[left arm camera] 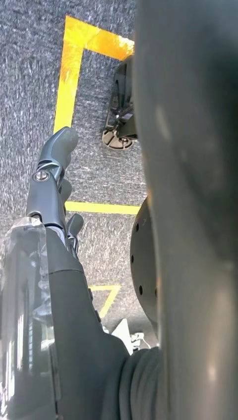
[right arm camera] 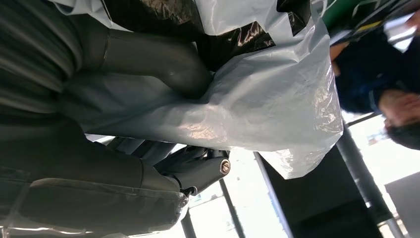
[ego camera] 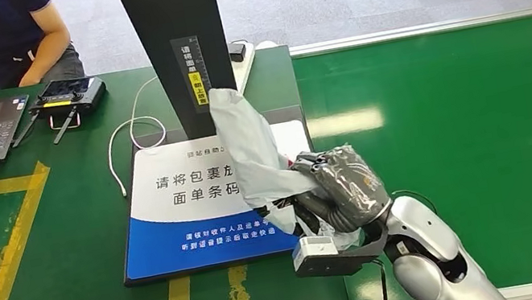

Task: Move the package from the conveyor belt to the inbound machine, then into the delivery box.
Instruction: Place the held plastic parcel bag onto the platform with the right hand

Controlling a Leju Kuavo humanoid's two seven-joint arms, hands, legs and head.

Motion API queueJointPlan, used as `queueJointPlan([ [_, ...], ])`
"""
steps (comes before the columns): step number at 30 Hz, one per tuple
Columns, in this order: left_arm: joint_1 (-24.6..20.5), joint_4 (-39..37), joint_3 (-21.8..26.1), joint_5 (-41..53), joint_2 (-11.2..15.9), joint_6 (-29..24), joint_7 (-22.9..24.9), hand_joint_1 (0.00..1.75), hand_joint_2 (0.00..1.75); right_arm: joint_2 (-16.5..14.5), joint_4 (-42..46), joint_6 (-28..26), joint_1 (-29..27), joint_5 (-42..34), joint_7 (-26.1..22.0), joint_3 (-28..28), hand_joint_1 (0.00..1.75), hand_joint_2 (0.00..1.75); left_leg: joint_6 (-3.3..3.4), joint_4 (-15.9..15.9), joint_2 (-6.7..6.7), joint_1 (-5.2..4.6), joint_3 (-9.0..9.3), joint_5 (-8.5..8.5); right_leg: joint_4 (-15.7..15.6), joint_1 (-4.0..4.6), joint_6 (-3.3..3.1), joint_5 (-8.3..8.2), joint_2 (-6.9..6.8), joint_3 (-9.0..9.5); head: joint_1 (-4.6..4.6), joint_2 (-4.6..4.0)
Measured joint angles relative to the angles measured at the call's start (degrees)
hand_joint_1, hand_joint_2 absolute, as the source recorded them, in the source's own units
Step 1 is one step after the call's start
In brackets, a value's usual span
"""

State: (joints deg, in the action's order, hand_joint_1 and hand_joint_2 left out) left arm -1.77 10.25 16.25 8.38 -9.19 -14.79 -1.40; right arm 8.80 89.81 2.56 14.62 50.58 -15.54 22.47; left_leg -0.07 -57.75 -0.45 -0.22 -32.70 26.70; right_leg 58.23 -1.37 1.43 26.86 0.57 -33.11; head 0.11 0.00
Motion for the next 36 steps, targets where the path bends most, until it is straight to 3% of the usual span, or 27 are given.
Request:
queueJointPlan([
  [9, -0.05, 0.01, 0.6, 0.74, -0.1, 0.2, -0.04, 0.0, 0.0, 0.27, -7.5, 0.97, 6.44, -4.09, -1.78, 7.52, 1.75, 1.75, 0.01, 0.0, -0.01, 0.01, -0.01, -0.03, 0.01, 0.01, 0.0, -0.01, 0.0, -0.01, -0.01, 0.0],
  [21, -0.09, -0.01, 0.48, 2.77, -0.1, 1.39, 0.11, 0.0, 0.0, -0.08, -12.93, -1.32, 9.43, -6.3, -0.72, 11.86, 1.75, 1.75, 0.01, 0.0, -0.01, 0.0, -0.02, -0.03, 0.01, 0.0, 0.0, -0.01, 0.0, -0.01, -0.01, 0.0],
  [36, -0.24, 0.01, -0.89, 4.84, -0.02, 2.56, 0.53, 0.0, 0.0, -4.56, -16.24, -7.41, 11.2, -9.4, -2.21, 13.5, 1.75, 1.75, 0.0, 0.0, -0.01, 0.01, -0.02, -0.03, 0.02, 0.01, 0.0, -0.01, 0.0, -0.01, 0.0, 0.0],
])
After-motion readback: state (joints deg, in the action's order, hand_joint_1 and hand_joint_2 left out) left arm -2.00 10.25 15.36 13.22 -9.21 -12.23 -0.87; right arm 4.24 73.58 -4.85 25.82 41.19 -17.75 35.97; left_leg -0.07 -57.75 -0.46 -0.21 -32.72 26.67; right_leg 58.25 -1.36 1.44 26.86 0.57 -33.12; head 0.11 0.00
